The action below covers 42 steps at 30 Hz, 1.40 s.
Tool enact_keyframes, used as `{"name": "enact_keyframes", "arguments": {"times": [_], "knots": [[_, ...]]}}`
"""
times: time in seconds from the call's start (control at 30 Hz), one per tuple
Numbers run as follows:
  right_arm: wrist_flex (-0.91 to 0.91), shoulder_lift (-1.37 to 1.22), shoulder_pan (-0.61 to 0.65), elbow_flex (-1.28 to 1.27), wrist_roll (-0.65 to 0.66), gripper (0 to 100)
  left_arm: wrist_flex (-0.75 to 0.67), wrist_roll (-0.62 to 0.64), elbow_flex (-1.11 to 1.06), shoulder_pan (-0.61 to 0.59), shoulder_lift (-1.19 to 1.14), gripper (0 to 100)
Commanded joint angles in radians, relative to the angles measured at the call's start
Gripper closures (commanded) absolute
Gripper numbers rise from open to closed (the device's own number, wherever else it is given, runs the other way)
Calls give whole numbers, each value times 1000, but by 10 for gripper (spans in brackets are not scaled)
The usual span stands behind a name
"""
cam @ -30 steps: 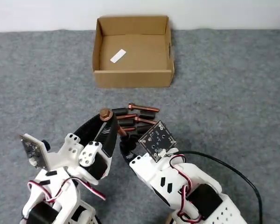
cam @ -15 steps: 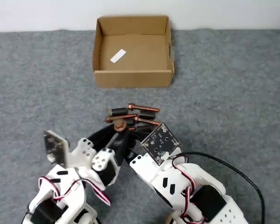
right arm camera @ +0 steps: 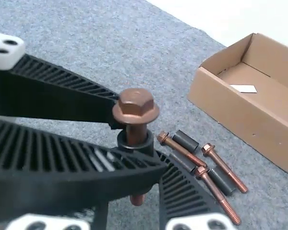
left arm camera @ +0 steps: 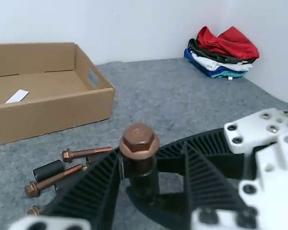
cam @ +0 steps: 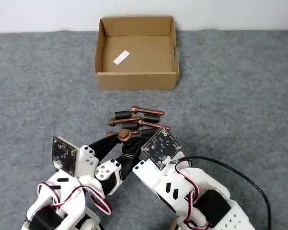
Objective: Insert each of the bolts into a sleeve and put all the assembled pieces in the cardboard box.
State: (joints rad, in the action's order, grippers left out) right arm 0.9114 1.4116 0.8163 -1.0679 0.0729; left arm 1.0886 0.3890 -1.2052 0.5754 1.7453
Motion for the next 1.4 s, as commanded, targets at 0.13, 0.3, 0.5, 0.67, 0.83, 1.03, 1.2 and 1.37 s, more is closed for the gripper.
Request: {"name": "enact_keyframes", "arguments": {"times": [0.13,0.3,0.5,0.67,0.83,1.03,1.2,1.37], "knots": [[-25,12,-4,80,6,990,23,-17,54,-6,-15,805],[-24,12,-4,78,6,990,15,-132,61,-106,-15,805],[-24,10,-4,77,6,990,11,-152,99,-130,-15,805],[-22,10,-5,77,3,990,11,-150,153,-138,-15,809],[-5,-4,-108,81,-81,990,12,-163,200,-166,-12,922],[168,-223,-326,290,-308,991,66,-328,93,-414,-8,996],[203,-513,-404,552,-318,991,83,-364,-102,-632,-8,995],[176,-797,-418,773,-316,991,51,-367,-297,-735,-8,995]]}}
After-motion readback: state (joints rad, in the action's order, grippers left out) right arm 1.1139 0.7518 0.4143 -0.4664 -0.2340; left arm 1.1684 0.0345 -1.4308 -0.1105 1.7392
